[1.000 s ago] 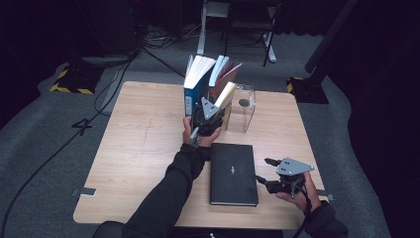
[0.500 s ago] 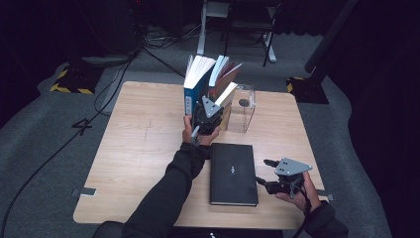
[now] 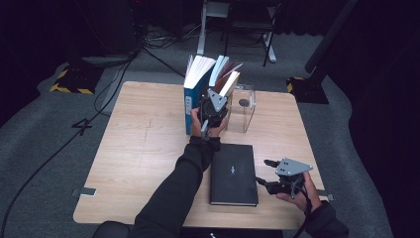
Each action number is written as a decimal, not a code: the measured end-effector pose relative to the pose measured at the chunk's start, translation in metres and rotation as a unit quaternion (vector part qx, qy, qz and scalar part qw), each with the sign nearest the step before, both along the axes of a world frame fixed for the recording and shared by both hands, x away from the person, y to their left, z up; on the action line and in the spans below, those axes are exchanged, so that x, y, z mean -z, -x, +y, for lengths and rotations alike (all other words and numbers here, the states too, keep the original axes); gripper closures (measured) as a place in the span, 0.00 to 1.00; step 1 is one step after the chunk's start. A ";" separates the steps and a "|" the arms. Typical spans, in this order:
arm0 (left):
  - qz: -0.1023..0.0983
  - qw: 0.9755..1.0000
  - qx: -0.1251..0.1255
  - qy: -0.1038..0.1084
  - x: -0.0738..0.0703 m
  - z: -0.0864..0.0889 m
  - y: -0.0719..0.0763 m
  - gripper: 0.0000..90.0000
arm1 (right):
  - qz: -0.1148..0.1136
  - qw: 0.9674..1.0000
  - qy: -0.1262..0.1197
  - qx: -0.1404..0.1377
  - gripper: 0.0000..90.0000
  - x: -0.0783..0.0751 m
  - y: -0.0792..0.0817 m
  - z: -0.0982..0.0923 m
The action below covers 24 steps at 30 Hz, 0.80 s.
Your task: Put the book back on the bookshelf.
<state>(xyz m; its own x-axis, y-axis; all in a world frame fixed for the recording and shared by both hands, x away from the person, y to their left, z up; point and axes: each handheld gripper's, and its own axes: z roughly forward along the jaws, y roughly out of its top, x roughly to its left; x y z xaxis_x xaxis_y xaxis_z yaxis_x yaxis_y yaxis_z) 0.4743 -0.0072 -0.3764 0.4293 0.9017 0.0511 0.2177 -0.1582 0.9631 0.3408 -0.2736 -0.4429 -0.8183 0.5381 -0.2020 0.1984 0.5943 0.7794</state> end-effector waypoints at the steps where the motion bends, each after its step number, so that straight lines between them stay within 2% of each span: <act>1: 0.000 1.000 -0.009 0.008 0.002 -0.003 -0.003 0.84 | 0.001 1.000 0.001 0.000 0.35 0.000 0.000 0.000; 5: 0.003 0.999 -0.027 0.027 0.008 -0.008 -0.011 0.84 | 0.001 1.000 0.003 -0.002 0.35 0.001 0.000 0.000; 15: 0.003 0.998 -0.047 0.046 0.022 -0.012 -0.020 0.84 | 0.001 1.000 0.005 -0.006 0.35 0.001 0.000 0.000; 23: 0.000 0.998 -0.044 0.054 0.023 -0.012 -0.019 0.82 | 0.002 1.000 0.007 -0.007 0.35 0.002 0.000 0.001; 24: -0.001 0.998 -0.037 0.056 0.024 -0.011 -0.017 0.82 | 0.001 1.000 0.007 -0.007 0.35 0.002 0.000 0.001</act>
